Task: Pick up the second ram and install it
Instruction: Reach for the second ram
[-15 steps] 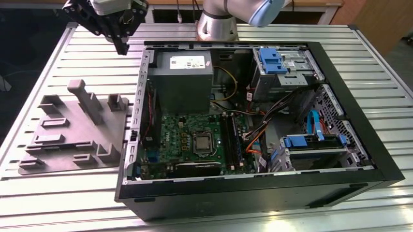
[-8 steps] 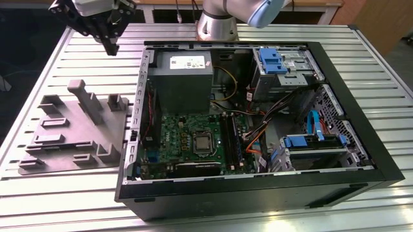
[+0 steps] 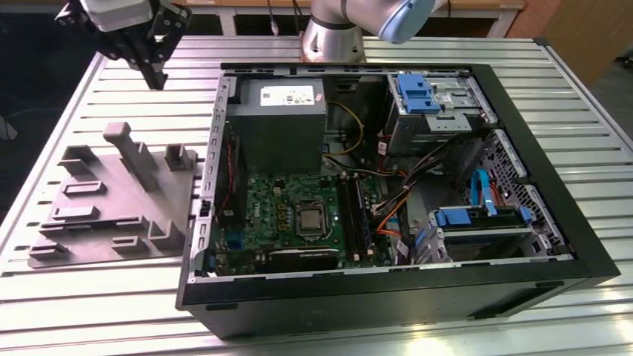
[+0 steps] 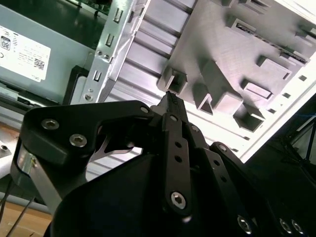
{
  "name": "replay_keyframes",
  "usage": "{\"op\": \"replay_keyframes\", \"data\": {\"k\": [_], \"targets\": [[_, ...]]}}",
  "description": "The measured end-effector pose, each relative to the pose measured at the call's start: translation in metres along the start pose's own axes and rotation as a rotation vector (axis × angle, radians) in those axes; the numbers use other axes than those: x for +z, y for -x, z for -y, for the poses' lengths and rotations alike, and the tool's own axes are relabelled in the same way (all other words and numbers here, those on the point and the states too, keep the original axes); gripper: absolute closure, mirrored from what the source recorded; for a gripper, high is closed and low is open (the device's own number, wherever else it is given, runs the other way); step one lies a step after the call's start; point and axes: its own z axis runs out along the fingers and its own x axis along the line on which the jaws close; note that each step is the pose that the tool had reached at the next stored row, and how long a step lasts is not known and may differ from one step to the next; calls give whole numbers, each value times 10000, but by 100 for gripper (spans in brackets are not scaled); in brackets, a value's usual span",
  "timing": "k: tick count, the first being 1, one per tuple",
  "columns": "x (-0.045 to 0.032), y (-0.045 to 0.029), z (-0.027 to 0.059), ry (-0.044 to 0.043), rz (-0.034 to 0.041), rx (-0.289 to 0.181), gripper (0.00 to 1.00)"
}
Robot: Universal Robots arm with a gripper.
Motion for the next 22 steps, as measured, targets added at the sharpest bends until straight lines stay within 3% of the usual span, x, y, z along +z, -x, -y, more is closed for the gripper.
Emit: {"op": "replay_keyframes", "data": {"k": [8,22], "targets": [[43,-128,102,0,0,1,90],[114,-305,391,0,-1,0,90]]}}
